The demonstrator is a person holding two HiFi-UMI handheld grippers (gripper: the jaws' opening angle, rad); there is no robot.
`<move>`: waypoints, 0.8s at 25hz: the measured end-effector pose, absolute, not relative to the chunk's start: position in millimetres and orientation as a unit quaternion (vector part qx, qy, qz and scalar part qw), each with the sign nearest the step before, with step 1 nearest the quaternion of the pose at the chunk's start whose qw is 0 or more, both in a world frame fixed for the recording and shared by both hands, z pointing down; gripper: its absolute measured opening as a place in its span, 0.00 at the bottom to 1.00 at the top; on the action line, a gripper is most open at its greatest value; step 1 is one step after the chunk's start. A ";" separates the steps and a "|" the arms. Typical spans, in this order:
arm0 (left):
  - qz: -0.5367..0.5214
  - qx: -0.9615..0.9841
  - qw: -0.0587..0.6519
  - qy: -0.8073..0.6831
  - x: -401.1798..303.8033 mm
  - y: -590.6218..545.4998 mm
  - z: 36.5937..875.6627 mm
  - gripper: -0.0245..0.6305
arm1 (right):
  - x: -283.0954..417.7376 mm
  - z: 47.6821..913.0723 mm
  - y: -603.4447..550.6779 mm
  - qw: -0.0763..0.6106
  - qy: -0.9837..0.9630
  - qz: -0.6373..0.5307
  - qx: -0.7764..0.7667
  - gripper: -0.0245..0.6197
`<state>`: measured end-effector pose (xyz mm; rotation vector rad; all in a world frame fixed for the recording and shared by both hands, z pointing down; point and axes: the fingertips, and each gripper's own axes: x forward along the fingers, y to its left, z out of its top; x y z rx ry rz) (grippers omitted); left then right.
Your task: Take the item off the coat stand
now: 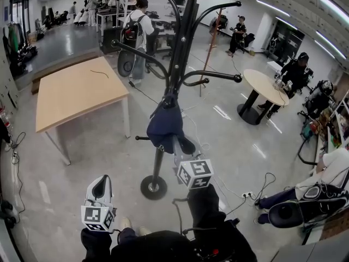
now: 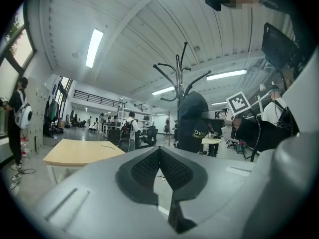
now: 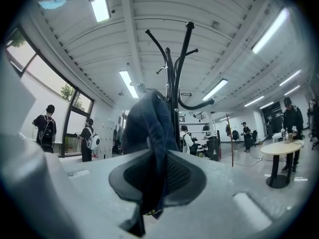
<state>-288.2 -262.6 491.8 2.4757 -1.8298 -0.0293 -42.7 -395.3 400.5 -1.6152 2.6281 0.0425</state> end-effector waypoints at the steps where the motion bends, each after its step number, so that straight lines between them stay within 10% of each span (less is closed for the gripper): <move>1: -0.010 0.804 0.031 -0.594 -288.2 -262.3 490.7 0.04 | -42.7 398.4 -394.1 0.030 0.852 0.015 -0.522 0.10; 20: -0.012 0.806 0.031 -0.591 -280.6 -256.3 492.4 0.04 | -43.8 370.7 -360.5 0.061 0.866 0.036 -0.495 0.09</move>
